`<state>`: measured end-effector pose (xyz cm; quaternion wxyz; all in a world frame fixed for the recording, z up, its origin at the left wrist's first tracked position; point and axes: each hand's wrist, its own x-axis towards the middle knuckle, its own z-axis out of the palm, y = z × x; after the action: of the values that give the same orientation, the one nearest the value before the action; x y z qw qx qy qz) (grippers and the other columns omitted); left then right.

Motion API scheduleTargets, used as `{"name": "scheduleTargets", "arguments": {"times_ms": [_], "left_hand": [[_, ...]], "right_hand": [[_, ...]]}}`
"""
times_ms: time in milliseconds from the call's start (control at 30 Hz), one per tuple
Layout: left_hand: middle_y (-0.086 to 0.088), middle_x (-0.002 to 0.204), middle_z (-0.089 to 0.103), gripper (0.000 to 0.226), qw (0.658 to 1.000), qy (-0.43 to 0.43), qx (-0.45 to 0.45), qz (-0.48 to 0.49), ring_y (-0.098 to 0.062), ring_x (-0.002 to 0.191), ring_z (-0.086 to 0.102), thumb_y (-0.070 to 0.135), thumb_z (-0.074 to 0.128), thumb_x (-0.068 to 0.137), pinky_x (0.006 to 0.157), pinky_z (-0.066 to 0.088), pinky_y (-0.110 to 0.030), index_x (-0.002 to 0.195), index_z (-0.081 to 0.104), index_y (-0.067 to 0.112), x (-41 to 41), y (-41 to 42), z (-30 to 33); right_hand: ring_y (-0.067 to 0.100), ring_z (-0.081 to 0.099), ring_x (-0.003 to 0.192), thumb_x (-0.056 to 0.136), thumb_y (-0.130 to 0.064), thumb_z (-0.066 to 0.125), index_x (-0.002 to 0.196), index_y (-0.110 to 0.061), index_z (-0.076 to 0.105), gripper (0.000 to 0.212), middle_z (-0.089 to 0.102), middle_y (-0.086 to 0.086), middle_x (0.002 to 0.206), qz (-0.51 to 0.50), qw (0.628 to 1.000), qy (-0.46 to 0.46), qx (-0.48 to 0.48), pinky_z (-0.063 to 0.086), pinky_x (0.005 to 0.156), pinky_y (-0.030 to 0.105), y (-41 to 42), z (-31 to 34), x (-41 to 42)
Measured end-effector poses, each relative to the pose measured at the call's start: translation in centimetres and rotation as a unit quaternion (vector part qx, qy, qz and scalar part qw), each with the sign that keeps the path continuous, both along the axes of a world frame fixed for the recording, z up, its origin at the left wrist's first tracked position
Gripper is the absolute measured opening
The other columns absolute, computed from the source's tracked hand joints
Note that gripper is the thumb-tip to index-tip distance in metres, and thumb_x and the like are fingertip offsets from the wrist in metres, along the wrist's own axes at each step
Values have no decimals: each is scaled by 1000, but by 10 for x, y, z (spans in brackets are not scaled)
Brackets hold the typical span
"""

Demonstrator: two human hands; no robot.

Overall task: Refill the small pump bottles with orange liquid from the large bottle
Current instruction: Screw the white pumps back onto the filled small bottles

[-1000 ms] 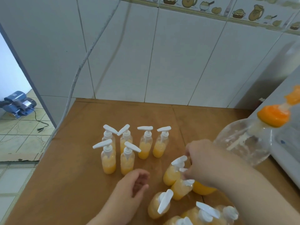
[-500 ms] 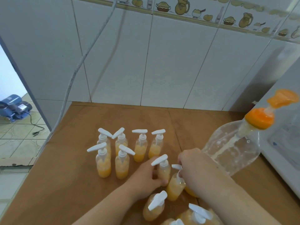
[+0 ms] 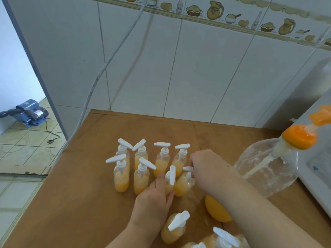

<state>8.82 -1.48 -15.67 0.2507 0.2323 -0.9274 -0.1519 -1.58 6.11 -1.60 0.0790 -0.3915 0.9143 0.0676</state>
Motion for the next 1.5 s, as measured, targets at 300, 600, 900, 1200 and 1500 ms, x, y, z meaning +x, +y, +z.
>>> {"name": "scheduleTargets", "arguments": {"times_ms": [300,600,900,1200,1500], "left_hand": [[0,99,68,63,996,-65,48,45,-5,79,67,44,66,83,64,43,-8,130,48,7,4,4,23],[-2,66,66,35,989,-19,149,-11,-13,54,65,15,87,61,48,51,-19,87,65,8,31,0,-6],[31,125,52,73,895,-2,406,-185,9,116,49,42,78,65,96,39,-11,129,43,45,84,13,-2],[25,115,56,46,928,5,357,-107,8,106,52,39,68,79,93,45,-22,119,47,45,72,37,-1],[10,87,65,21,936,71,322,124,-3,79,62,26,74,78,66,46,-22,96,61,25,117,-21,19]], "right_hand": [[12,62,81,93,-6,54,110,-17,61,22,64,2,98,32,998,15,-55,52,73,22,-6,-6,-3],[9,55,99,94,-28,53,124,-29,54,30,60,-8,112,23,979,-36,-197,44,84,23,31,24,16],[-1,55,75,97,-32,35,95,-28,62,28,56,-11,83,63,993,-94,-15,35,99,29,87,20,94],[20,46,104,100,-17,30,131,-24,38,33,40,0,100,52,993,-84,-66,27,70,29,82,-1,116],[15,57,99,94,-16,46,114,-18,56,23,59,-1,110,65,975,-110,-179,49,86,31,34,9,99]]}}
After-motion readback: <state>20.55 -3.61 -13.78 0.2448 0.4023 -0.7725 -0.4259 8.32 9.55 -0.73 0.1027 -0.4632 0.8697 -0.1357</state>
